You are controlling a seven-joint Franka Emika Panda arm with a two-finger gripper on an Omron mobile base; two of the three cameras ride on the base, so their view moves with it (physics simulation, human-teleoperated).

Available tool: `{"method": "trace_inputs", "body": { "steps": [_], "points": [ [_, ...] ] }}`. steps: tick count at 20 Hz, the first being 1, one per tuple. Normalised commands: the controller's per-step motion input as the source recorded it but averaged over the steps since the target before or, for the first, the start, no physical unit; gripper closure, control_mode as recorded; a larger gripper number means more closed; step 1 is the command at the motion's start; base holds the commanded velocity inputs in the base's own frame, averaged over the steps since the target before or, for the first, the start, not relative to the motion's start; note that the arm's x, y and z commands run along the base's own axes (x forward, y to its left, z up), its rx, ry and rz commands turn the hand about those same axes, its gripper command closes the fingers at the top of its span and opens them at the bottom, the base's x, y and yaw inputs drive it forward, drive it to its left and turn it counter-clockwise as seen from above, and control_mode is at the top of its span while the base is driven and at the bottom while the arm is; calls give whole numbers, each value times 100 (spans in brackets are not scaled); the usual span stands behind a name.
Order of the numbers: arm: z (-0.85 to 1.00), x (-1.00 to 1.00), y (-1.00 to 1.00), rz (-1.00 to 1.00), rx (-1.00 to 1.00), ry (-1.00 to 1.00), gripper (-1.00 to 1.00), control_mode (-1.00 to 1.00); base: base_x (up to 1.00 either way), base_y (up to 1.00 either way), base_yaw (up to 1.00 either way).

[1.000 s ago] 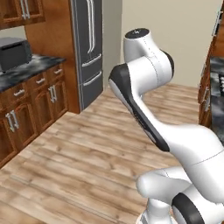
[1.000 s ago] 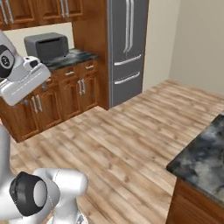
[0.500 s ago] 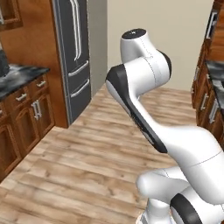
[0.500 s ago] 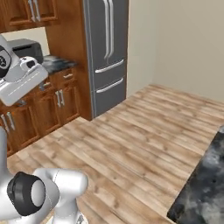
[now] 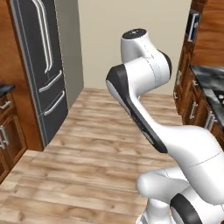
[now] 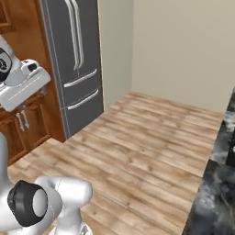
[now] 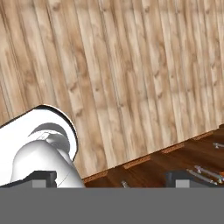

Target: Move the hot dog bun to the plate on the dining table and place the condiment next to that plate. Then navigate to the fridge and take the sausage and place it on the plate as well.

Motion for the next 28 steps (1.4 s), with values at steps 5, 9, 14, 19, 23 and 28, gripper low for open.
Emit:
{"method": "trace_inputs", "body": {
  "steps": [5,9,14,19,23,28],
  "points": [
    [0,0,0,0,0,0,-100,100,100,0,-25],
    [0,0,0,0,0,0,-100,100,100,0,-21],
    [0,0,0,0,0,0,-100,100,100,10,-7],
    [0,0,0,0,0,0,-100,100,100,32,26],
    [0,0,0,0,0,0,-100,100,100,12,48],
    [0,0,0,0,0,0,-100,100,95,-6,60]
  ]
}}
